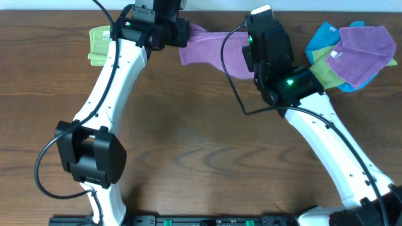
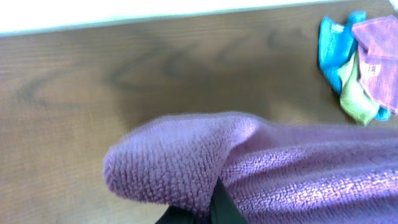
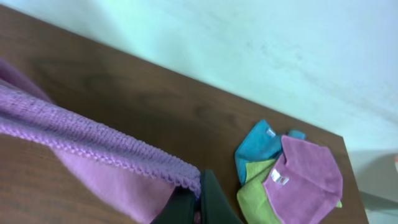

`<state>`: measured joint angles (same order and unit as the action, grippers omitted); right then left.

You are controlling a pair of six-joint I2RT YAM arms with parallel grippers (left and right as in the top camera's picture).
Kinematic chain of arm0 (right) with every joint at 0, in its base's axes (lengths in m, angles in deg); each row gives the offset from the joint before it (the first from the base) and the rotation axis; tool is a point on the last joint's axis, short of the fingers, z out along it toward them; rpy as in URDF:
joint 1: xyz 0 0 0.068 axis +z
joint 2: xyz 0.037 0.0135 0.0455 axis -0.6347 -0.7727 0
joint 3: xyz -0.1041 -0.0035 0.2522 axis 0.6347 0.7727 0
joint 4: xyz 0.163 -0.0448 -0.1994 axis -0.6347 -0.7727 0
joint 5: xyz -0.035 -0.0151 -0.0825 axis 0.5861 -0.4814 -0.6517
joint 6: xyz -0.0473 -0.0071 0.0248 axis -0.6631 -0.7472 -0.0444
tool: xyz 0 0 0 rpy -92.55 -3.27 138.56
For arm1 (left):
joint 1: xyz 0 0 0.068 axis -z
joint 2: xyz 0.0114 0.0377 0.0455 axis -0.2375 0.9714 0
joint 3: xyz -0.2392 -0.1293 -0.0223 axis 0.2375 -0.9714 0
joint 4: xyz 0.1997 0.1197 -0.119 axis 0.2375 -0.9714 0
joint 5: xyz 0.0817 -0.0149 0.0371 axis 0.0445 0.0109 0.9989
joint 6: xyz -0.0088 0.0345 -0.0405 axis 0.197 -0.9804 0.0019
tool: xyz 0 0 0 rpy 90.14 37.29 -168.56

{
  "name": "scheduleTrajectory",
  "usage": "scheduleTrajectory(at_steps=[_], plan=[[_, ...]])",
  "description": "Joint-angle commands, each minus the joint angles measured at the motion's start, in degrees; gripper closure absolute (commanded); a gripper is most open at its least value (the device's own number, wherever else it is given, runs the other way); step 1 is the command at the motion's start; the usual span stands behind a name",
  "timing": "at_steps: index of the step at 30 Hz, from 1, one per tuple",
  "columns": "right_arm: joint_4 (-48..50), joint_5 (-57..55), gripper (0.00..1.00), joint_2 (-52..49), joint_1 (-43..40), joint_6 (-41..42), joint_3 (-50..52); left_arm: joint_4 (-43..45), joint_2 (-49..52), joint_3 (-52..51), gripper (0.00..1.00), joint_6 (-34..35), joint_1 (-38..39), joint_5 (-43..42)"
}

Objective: Fold the cloth

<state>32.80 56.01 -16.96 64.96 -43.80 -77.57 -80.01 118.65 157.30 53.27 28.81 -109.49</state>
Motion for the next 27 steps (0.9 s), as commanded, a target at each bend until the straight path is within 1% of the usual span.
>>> scheduleTrajectory(at_steps=[1,4,7,10,14,17,20,23,24,27], plan=[[-6.0,-2.2,0.99,1.0,-0.8,1.0,-0.7,-7.3,0.3,-0.1,0.94,-0.7,-2.0,4.6],[-13.9,2.1,0.99,1.0,-0.2,7.5,-0.5,-14.3,0.3,-2.1,0.94,-2.4,-1.6,5.7],[-17.7,5.2,0.98,1.0,-0.2,10.8,-0.1,-16.9,0.3,-6.7,0.94,-6.0,-1.1,6.0],[-18.8,5.6,0.98,1.0,0.0,11.0,0.1,-15.7,0.3,-11.4,0.94,-4.3,-1.1,4.3],[-19.5,5.6,0.99,1.0,0.0,11.0,0.1,-16.6,0.3,-13.0,0.94,-4.2,-0.9,1.0],[-22.1,6.4,0.99,1.0,0.0,11.0,0.1,-19.5,0.3,-13.0,0.94,-4.3,-0.8,0.4],[-24.6,9.9,0.98,1.0,0.0,11.0,1.1,-22.8,0.3,-13.0,0.94,-4.5,-0.8,0.4],[-25.0,15.6,0.98,1.0,0.0,12.7,5.4,-25.6,0.3,-13.0,0.94,-4.6,-0.7,0.4],[-25.0,16.4,0.98,1.0,0.1,14.3,7.7,-27.2,0.3,-13.0,0.94,-5.5,-0.8,0.4],[-25.2,18.2,0.98,1.0,0.7,16.2,10.1,-30.9,0.3,-13.0,0.94,-5.8,-0.8,0.4]])
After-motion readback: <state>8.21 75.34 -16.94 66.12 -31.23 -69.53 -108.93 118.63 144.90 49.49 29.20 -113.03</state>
